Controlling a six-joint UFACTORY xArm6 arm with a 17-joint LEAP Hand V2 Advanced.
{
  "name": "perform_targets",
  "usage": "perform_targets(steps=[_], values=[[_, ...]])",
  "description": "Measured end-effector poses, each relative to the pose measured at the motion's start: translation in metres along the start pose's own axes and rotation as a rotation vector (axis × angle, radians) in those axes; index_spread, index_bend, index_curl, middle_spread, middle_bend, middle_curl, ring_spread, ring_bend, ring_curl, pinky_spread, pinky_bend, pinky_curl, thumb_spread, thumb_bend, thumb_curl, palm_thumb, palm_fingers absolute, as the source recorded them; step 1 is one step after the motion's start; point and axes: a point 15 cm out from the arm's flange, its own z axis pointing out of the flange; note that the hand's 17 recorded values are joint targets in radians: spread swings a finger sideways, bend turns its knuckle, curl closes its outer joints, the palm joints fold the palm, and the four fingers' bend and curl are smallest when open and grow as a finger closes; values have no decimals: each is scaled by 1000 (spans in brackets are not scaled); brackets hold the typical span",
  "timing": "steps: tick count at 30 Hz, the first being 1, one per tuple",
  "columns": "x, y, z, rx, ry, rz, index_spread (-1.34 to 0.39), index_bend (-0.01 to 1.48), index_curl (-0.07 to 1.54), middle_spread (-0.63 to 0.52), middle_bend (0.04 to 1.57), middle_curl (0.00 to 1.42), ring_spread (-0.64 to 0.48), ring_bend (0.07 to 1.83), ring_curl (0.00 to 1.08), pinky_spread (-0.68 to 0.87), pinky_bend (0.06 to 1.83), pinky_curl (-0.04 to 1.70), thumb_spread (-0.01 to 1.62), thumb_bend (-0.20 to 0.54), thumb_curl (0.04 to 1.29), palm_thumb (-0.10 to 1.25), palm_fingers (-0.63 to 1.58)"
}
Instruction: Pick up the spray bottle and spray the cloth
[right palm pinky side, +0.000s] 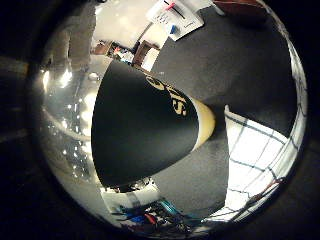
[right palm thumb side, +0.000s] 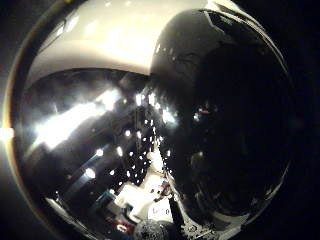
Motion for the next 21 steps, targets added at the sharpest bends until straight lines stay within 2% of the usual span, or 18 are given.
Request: perform_targets(steps=[3, 8, 11, 12, 16, 21], values=[[5, 2, 1, -5, 1, 6, -432, 687, 1105, -277, 1017, 1064, -261, 1292, 836, -324, 1126, 1036, 1002, -24, 588, 822, 877], [13, 12, 1, -46, 33, 9, -445, 507, 1083, -267, 949, 1024, -245, 1278, 781, -397, 1058, 945, 956, -34, 587, 778, 773], [15, 18, -5, -83, 56, 16, -439, 370, 1040, -251, 917, 982, -232, 1240, 730, -456, 955, 883, 1011, -25, 552, 741, 690], [13, 18, -7, -93, 59, 12, -430, 314, 1013, -242, 893, 963, -224, 1216, 716, -457, 911, 870, 1044, -25, 533, 731, 599], [16, 32, -13, -166, 78, 30, -410, 266, 915, -207, 799, 886, -194, 1076, 657, -311, 691, 845, 1094, -28, 457, 679, 299], [27, 40, -20, -198, 121, 40, -360, 244, 747, -123, 581, 727, -94, 811, 531, 86, 586, 768, 1095, -27, 390, 645, 137]])
